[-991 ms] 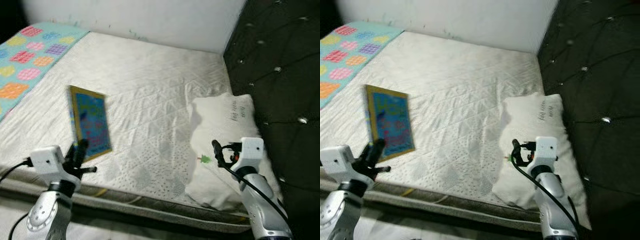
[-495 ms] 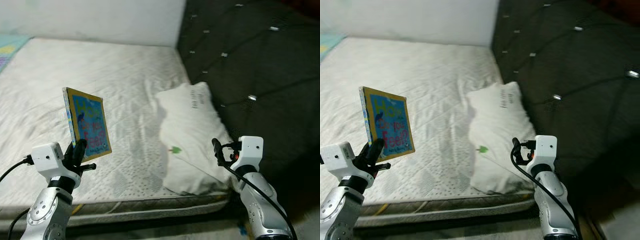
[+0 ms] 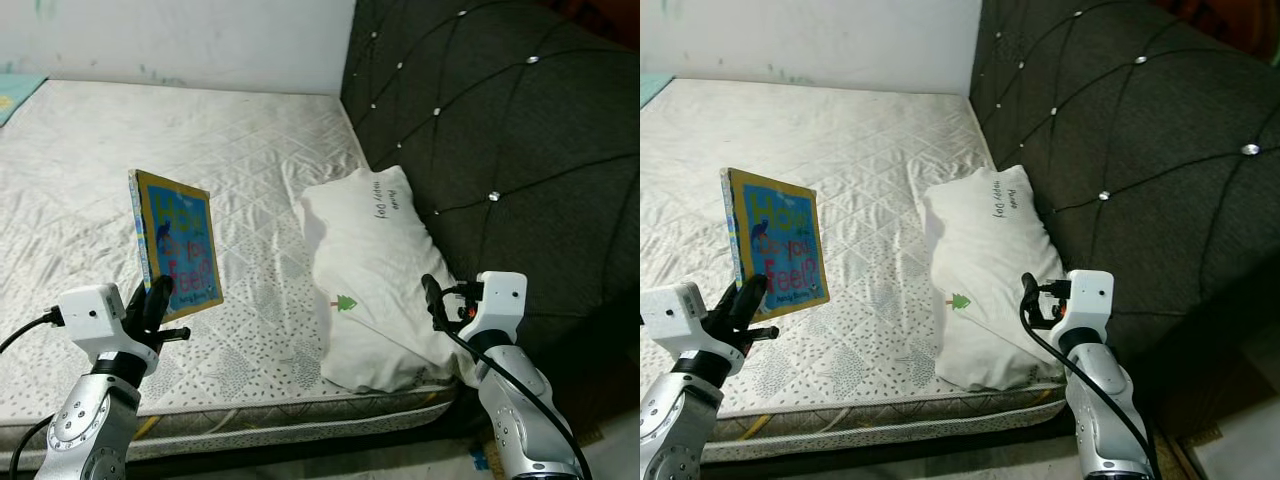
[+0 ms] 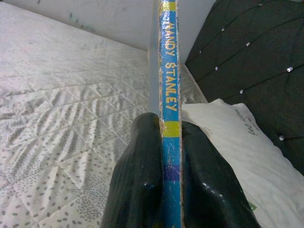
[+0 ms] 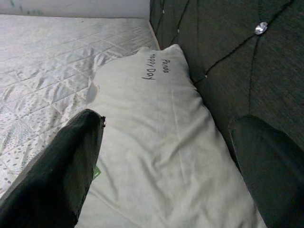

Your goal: Clean up the room

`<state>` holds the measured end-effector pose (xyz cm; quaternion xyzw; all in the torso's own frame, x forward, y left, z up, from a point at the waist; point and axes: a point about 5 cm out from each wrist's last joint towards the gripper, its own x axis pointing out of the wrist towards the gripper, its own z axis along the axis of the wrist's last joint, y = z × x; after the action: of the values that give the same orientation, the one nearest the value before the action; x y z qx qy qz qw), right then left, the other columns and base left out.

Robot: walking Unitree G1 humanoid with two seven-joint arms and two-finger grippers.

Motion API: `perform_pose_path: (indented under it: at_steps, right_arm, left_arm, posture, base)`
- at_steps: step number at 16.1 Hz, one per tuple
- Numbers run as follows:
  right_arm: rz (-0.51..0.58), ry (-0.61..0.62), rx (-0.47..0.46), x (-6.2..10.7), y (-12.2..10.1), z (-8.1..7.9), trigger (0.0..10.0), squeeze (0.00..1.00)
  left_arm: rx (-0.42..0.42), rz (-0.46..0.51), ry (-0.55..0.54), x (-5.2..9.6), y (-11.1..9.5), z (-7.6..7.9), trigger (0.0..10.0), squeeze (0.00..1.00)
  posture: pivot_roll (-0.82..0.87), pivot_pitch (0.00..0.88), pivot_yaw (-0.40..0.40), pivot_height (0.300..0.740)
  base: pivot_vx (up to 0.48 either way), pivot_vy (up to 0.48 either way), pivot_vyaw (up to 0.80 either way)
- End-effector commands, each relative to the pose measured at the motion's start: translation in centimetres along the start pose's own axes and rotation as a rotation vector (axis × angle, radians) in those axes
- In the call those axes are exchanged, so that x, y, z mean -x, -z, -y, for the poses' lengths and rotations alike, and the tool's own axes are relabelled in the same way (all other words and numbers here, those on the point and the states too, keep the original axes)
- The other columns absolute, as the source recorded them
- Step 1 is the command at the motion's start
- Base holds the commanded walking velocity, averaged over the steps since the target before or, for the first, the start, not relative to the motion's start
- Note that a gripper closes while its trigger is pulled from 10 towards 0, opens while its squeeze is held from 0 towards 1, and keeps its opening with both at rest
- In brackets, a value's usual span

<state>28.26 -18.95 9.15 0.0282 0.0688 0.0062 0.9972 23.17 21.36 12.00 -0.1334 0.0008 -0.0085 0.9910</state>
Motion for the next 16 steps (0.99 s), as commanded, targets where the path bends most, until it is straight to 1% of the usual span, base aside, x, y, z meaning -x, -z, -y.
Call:
perform_pose_path:
  at_steps: [1, 8, 10, 16]
  right_arm:
    - [0.018, -0.001, 0.0, 0.11, -0.62, 0.15, 10.0, 0.0]
    - [0.01, -0.019, 0.005, 0.04, -0.61, -0.08, 10.0, 0.0]
    - [0.009, -0.025, 0.006, 0.01, -0.66, -0.12, 10.0, 0.0]
    - [0.008, -0.04, 0.013, -0.04, -0.71, -0.24, 10.0, 0.0]
  left_arm:
    - [-0.001, 0.035, 0.028, -0.35, -0.63, 0.52, 10.0, 0.0]
    - [-0.002, 0.036, 0.023, -0.54, -0.52, 0.57, 10.0, 0.0]
    - [-0.024, 0.054, 0.013, -0.72, -0.72, 0.38, 10.0, 0.0]
    - [-0.023, 0.063, 0.005, -0.95, -0.64, 0.35, 10.0, 0.0]
  posture:
    - [0.02, 0.037, -0.091, 0.74]
    - [0.01, 0.043, -0.093, 0.74]
    - [0.01, 0.044, -0.094, 0.74]
    - [0.01, 0.044, -0.095, 0.74]
  base:
    - [0.0, 0.0, 0.0]
    - [0.0, 0.0, 0.0]
    - [0.0, 0.0, 0.0]
    - [0.0, 0.0, 0.0]
